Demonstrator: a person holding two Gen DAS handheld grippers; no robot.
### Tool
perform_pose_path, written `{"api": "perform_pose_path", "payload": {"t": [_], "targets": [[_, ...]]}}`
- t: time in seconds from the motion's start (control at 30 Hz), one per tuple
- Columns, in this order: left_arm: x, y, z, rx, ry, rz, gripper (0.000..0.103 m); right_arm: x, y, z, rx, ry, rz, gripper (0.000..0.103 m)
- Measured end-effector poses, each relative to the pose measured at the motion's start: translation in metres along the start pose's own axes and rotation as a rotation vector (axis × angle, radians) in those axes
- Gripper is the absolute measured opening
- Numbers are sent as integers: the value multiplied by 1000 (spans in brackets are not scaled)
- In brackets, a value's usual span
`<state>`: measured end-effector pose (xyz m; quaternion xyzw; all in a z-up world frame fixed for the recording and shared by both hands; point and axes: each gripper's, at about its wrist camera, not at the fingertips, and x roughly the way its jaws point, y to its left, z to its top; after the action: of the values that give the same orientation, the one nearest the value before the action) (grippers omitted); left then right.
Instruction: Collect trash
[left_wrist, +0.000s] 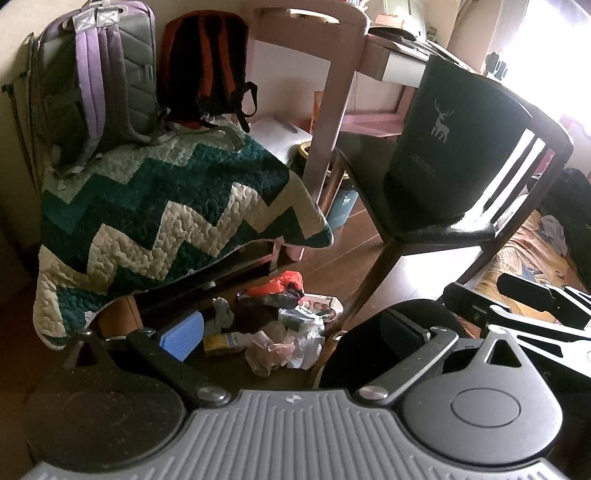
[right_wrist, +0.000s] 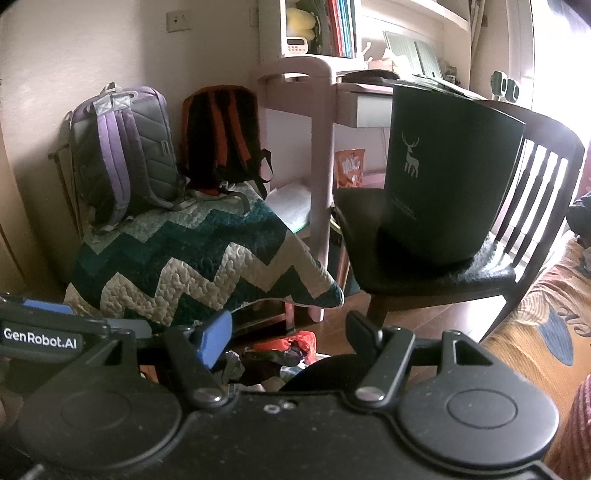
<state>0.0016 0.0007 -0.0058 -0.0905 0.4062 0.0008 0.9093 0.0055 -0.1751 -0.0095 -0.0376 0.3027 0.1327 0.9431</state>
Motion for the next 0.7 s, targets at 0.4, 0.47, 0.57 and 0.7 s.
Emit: {"api": "perform_pose_path", "payload": {"t": [0.4,0.47,0.57,0.7], "targets": [[8,3,2,-5,10,-4,103,14,0,1,-11,27,4,68],[14,6,4,-7,18,-8,103,18,0,1,-16,33,4,68],[24,10,8,-7,32,-3,103,26,0,2,-23,47,6,68],[40,14,15,-8,52,3,103,40,-1,3,-28,65,9,68]]}}
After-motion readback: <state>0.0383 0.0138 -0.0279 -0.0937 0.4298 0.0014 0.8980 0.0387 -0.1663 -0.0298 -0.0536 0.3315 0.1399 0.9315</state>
